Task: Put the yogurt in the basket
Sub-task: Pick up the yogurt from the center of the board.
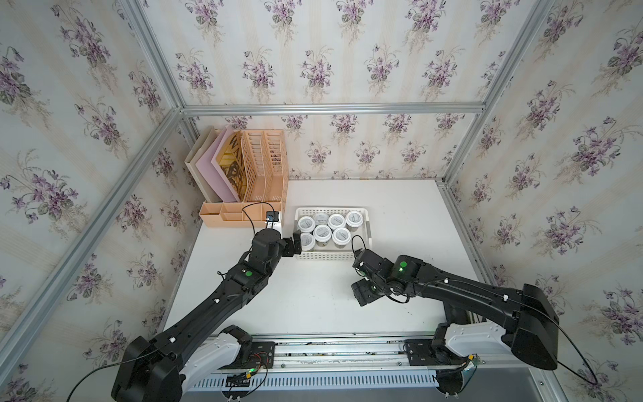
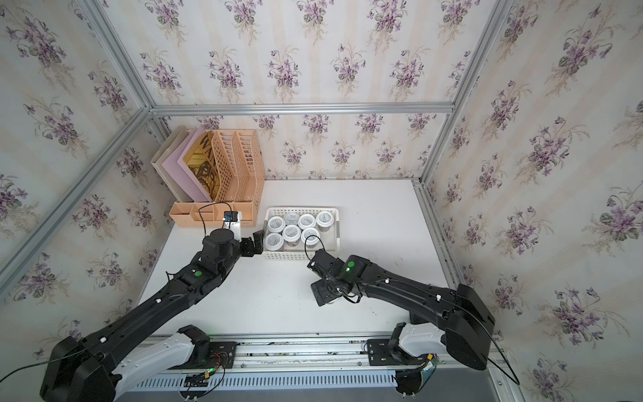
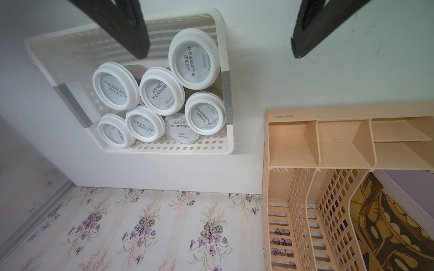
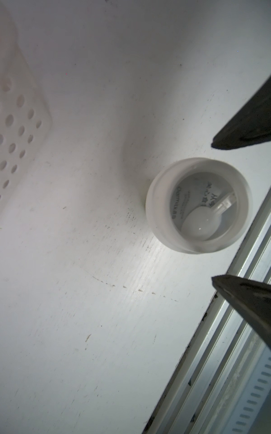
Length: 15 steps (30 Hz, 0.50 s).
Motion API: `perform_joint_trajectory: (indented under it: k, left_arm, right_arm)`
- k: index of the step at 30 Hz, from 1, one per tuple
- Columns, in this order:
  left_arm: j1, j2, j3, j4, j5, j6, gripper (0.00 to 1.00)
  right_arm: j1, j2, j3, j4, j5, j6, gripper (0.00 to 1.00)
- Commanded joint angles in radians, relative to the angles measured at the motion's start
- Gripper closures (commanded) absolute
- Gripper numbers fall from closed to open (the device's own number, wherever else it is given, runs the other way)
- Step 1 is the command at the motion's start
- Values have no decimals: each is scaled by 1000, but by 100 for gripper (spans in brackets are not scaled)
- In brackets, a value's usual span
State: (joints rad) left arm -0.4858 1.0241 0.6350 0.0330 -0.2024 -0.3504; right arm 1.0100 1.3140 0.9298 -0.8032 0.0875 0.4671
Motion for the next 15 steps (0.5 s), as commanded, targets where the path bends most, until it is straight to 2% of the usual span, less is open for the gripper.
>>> perform_joint_trajectory:
  k: [1, 15]
  left_arm:
    - [0, -2, 6, 15, 3, -4, 2]
    - [0, -1, 6, 15, 5, -3, 2]
  right_arm:
    - [2, 4, -3, 16, -8, -1, 15]
    - [2, 24, -8, 11, -5, -2, 16]
